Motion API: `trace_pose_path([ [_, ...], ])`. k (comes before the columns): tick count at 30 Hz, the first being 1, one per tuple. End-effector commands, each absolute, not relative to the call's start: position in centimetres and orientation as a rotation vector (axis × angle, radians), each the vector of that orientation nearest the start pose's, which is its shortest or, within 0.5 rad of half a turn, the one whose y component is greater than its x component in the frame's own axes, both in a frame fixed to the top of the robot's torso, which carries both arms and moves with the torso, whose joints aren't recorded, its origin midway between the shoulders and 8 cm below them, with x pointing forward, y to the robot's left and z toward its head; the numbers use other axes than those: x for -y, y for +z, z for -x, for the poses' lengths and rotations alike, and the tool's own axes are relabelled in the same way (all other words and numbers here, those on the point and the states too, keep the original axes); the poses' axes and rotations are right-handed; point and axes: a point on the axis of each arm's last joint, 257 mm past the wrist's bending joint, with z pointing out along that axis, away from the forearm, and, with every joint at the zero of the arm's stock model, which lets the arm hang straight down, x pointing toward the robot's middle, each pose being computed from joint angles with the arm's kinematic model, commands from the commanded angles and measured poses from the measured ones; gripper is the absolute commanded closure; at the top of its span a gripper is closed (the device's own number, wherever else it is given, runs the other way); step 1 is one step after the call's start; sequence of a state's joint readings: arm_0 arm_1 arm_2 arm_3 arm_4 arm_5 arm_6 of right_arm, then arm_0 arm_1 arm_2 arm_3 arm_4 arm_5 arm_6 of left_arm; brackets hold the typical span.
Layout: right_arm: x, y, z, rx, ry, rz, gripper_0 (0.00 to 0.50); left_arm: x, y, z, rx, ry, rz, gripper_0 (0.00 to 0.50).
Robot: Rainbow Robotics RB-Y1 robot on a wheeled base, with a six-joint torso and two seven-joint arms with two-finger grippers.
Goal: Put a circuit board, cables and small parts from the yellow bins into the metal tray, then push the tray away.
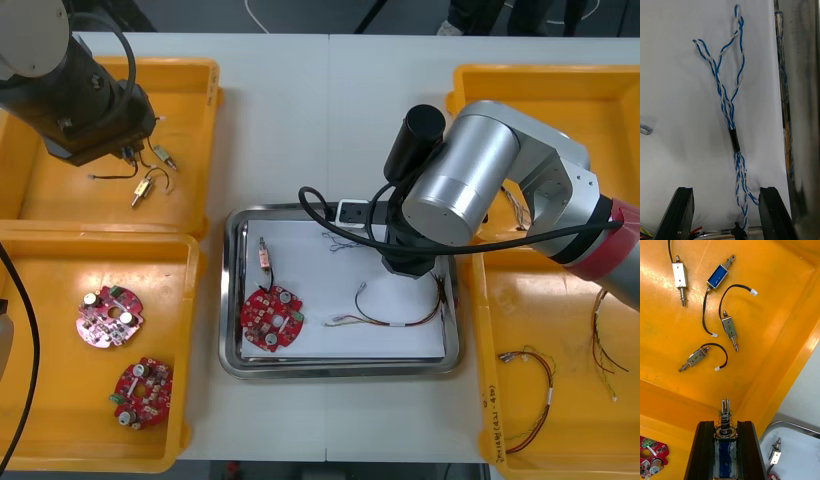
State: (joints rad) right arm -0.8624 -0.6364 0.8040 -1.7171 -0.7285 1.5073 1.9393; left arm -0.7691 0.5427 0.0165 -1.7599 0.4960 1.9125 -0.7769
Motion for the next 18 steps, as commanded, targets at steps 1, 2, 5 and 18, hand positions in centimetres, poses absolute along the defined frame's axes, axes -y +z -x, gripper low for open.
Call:
trace_pose_path([
  [1, 11.3, -24.0, -47.6, -2.096, -0.324, 1.797, 0.000, -26.3, -9.1, -52.0, -2.506, -0.146, 0.473, 0.500],
  [2, 11.4, -23.8, -47.6, -2.101, -0.321, 1.794, 0.000, -26.3, -9.1, -52.0, -2.505, -0.145, 0.476, 0.500],
  [5, 11.3, -22.8, -47.1, -2.112, -0.309, 1.789, 0.000, -26.3, -9.1, -52.0, -2.505, -0.145, 0.472, 0.500],
  [18, 12.3, -16.6, -43.4, -2.231, -0.231, 1.692, 0.000, -24.0, -9.1, -51.6, -2.520, -0.202, 0.414, 0.499],
])
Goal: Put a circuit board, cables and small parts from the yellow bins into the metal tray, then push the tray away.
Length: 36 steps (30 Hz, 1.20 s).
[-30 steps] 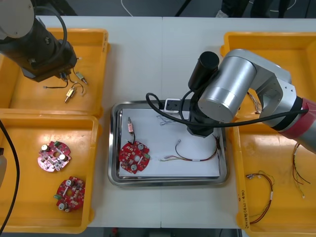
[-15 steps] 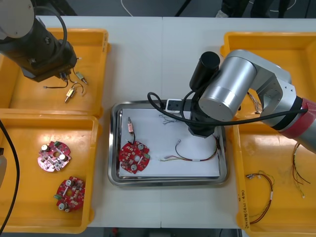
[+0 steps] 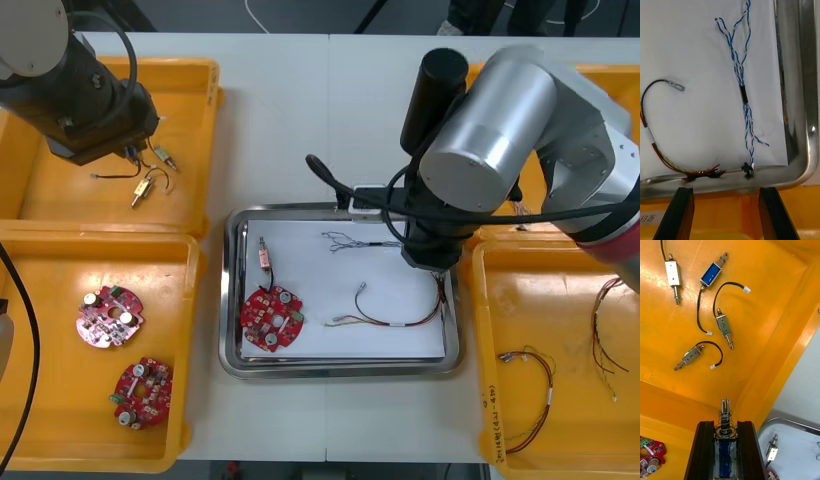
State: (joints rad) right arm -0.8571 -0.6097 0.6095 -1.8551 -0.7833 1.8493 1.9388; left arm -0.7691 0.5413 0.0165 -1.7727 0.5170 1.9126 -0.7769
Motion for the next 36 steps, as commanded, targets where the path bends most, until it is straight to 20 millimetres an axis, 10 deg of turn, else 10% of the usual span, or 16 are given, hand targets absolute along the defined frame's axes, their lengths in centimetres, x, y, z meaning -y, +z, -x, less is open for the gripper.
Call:
trace_pose_path([
  [1, 12.3, -16.4, -43.4, -2.228, -0.224, 1.681, 0.000, -23.8, -9.1, -51.6, -2.522, -0.206, 0.409, 0.500],
  [12, 14.1, -11.1, -43.7, -2.284, -0.069, 1.213, 0.000, -18.1, -10.8, -50.7, -2.562, -0.246, 0.269, 0.499],
  [36, 27.7, -10.3, -40.1, -2.508, 0.035, 0.422, 0.000, -7.6, -18.3, -48.8, -2.653, -0.176, 0.041, 0.500],
])
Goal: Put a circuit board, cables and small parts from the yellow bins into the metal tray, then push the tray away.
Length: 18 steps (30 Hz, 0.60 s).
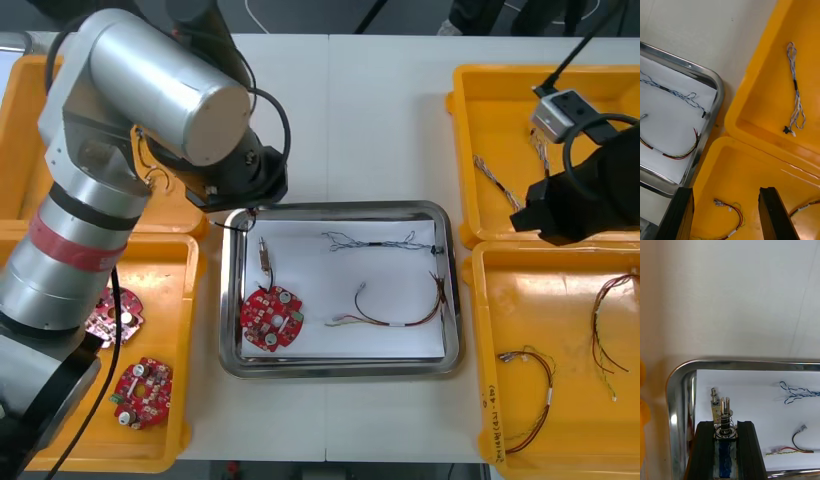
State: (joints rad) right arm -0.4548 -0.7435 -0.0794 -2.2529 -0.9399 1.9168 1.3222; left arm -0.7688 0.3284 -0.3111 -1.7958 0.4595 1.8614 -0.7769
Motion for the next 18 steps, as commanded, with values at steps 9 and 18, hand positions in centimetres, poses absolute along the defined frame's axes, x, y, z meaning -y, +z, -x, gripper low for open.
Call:
trace_pose_path([
  [9, 32.3, -10.6, -38.4, -2.529, 0.020, 0.261, 0.000, -5.8, -21.7, -49.4, -2.665, -0.154, -0.007, 0.499],
  [18, 35.3, -11.5, -37.1, -2.554, 0.019, 0.100, 0.000, -5.1, -24.2, -49.0, -2.696, -0.136, -0.016, 0.499],
])
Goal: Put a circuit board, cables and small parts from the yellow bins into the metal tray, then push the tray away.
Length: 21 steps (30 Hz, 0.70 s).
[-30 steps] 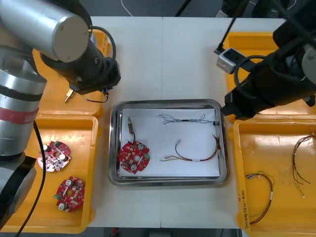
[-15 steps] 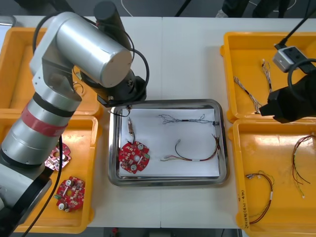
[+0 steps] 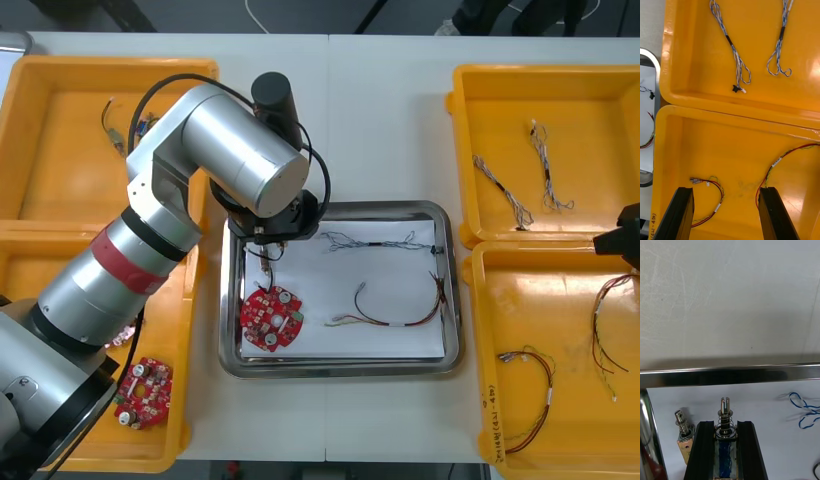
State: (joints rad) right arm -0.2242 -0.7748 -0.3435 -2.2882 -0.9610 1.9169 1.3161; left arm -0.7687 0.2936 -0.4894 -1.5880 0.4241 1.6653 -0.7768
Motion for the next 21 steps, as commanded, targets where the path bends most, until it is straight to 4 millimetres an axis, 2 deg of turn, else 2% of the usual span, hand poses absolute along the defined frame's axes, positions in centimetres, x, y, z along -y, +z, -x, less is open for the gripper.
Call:
trace_pose_path([
  [1, 35.7, -11.7, -36.9, -2.561, 0.026, 0.056, 0.000, -5.0, -24.3, -48.8, -2.698, -0.138, -0.018, 0.500],
  [5, 36.4, -12.6, -36.2, -2.583, 0.039, -0.047, 0.000, -5.1, -25.3, -48.6, -2.696, -0.132, -0.021, 0.498],
  [10, 38.0, -13.1, -35.8, -2.587, -0.012, -0.092, 0.000, -5.1, -25.7, -48.6, -2.688, -0.117, -0.017, 0.496],
  [11, 38.4, -13.2, -35.7, -2.590, -0.026, -0.101, 0.000, -5.1, -25.7, -48.6, -2.688, -0.118, -0.015, 0.493],
  [12, 38.5, -13.3, -35.6, -2.591, -0.028, -0.105, 0.000, -5.2, -25.7, -48.6, -2.689, -0.117, -0.012, 0.469],
  [13, 38.6, -13.5, -35.5, -2.596, -0.028, -0.110, 0.000, -5.1, -25.7, -48.6, -2.688, -0.119, -0.011, 0.321],
  [14, 38.7, -13.6, -35.3, -2.598, -0.026, -0.116, 0.000, -5.1, -25.7, -48.6, -2.688, -0.119, -0.009, 0.021],
  [15, 38.7, -13.6, -35.3, -2.599, -0.025, -0.115, 0.000, -5.1, -25.6, -48.7, -2.685, -0.120, -0.008, 0.000],
  [21, 38.9, -14.1, -34.8, -2.612, -0.012, -0.127, 0.000, -4.9, -25.2, -48.8, -2.672, -0.128, 0.003, 0.000],
])
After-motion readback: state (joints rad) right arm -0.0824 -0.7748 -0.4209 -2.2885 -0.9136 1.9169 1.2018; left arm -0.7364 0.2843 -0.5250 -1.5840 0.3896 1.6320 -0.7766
